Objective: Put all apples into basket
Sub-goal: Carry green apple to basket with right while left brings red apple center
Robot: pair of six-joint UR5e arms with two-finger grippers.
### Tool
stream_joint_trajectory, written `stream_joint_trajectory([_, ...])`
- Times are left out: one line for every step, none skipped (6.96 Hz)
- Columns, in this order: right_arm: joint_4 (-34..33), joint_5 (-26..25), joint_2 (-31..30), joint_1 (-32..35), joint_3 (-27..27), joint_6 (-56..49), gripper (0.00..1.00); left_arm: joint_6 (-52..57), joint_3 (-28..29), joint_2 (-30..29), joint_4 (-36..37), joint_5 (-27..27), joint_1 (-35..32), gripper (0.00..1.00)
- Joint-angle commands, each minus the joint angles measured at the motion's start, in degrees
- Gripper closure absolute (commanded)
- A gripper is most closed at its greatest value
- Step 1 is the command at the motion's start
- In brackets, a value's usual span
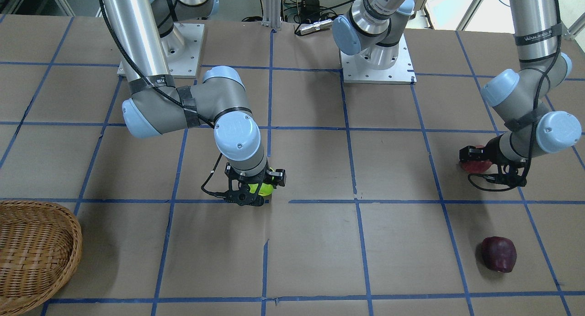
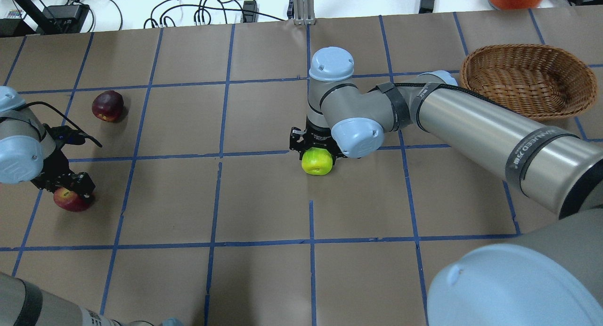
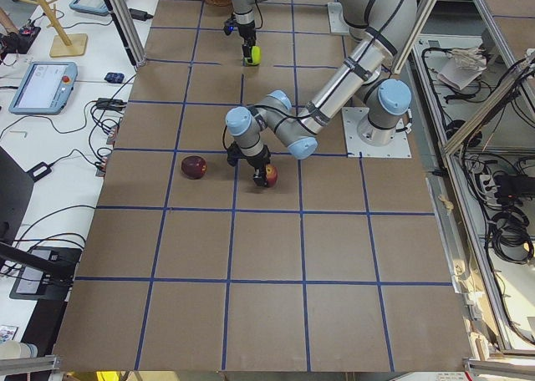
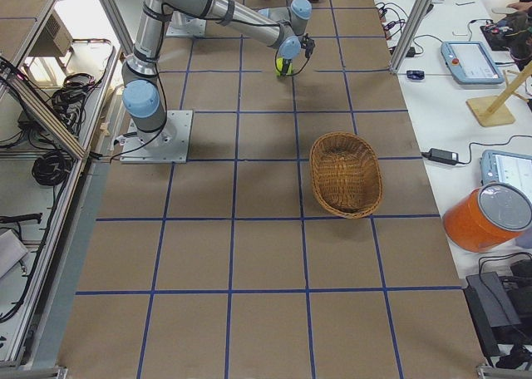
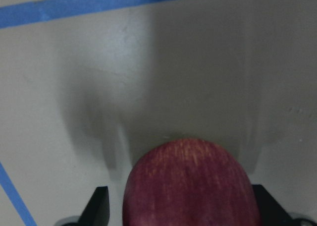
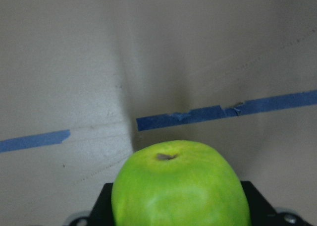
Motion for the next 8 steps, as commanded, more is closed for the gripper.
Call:
stream_joint_trajectory([2.1, -3.1, -4.1, -3.7, -3.8, -0.8, 1.0, -1.4, 4.8, 0.9, -7.7, -3.6, -2.4, 1.0])
stream_joint_trajectory([7.9, -5.0, -5.9, -9.4, -7.4, -3.6, 1.0, -5.2, 9.7, 1.5, -14.5, -11.8, -5.9, 1.0])
stream_joint_trajectory([10.9, -7.6, -6.3, -16.1, -11.3, -11.9, 1.0, -15.1, 12.9, 2.2, -17.9, -14.1, -11.6, 1.0])
stream_joint_trajectory([11.0, -10.2, -5.8, -22.3, -13.3, -19.7, 1.0, -24.7, 13.5, 3.0, -19.2, -18.6, -17.5, 1.0])
stream_joint_trajectory([10.2, -13.2, -5.7, -27.8, -13.8, -28.4, 1.0, -36.4, 13.5, 3.9, -19.4, -22.4, -23.9, 1.0])
stream_joint_trajectory([9.7, -15.7, -4.2, -33.2, -14.1, -37.3, 1.0, -48.5, 13.8, 3.0, -18.4, -22.6, -31.4, 1.0])
stream_joint_trajectory([3.8, -16.5, -1.8, -38.5, -14.0, -44.3, 1.0, -57.7, 13.8, 1.6, -13.9, -22.5, -39.1, 1.0])
stream_joint_trajectory([-1.4, -16.6, 1.6, -42.2, -14.2, -50.5, 1.0, -68.4, 12.8, -0.3, -4.9, -22.5, -46.2, 1.0])
